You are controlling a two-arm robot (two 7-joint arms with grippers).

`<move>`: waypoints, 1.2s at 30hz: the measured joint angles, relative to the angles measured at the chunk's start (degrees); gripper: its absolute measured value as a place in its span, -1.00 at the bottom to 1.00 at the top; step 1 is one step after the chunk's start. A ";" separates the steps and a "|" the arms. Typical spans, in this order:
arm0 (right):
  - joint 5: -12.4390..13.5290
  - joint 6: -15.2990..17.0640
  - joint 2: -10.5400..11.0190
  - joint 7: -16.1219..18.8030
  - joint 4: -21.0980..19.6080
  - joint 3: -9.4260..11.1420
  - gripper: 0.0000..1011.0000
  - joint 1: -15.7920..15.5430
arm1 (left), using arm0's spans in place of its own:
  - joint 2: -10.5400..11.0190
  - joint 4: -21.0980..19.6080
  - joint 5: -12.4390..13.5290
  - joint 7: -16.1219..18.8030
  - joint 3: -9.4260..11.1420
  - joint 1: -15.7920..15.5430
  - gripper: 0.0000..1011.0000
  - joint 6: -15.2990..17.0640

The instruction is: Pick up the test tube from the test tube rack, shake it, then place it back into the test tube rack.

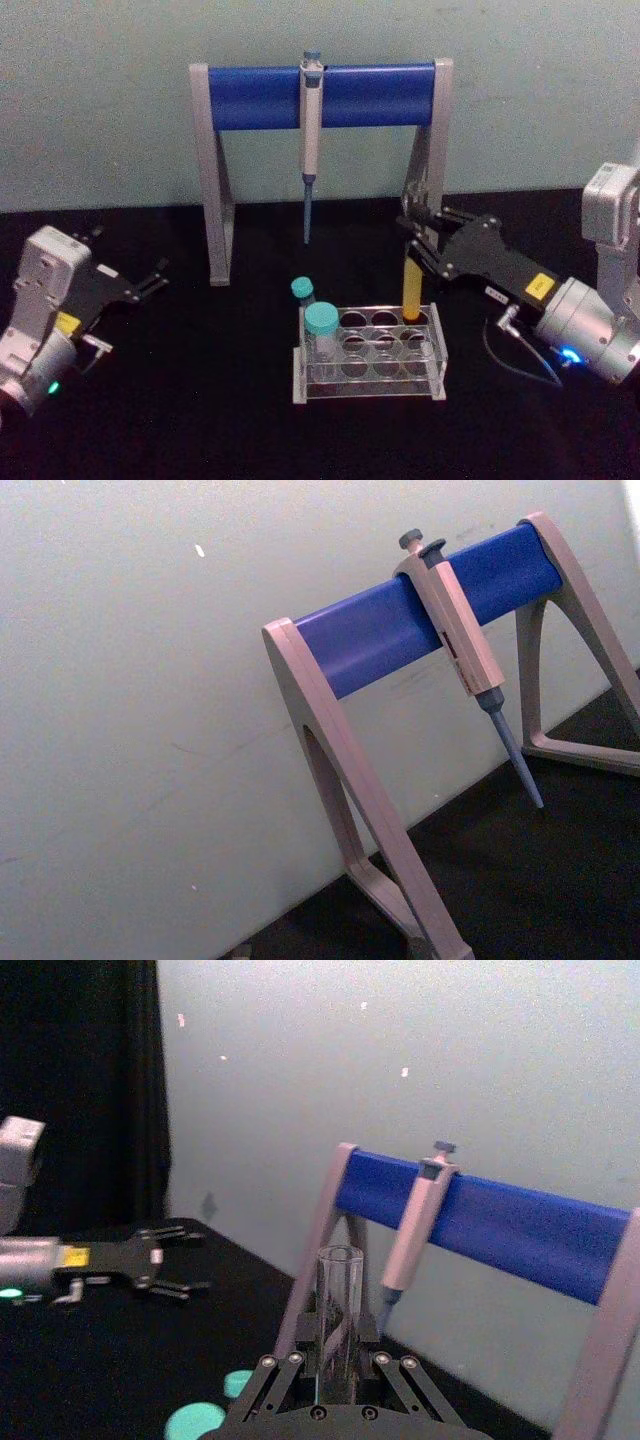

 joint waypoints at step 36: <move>-0.48 -6.80 -5.77 -0.56 5.64 -1.46 -0.55 3.50 | 0.00 0.00 0.00 0.00 0.00 0.00 0.98 0.00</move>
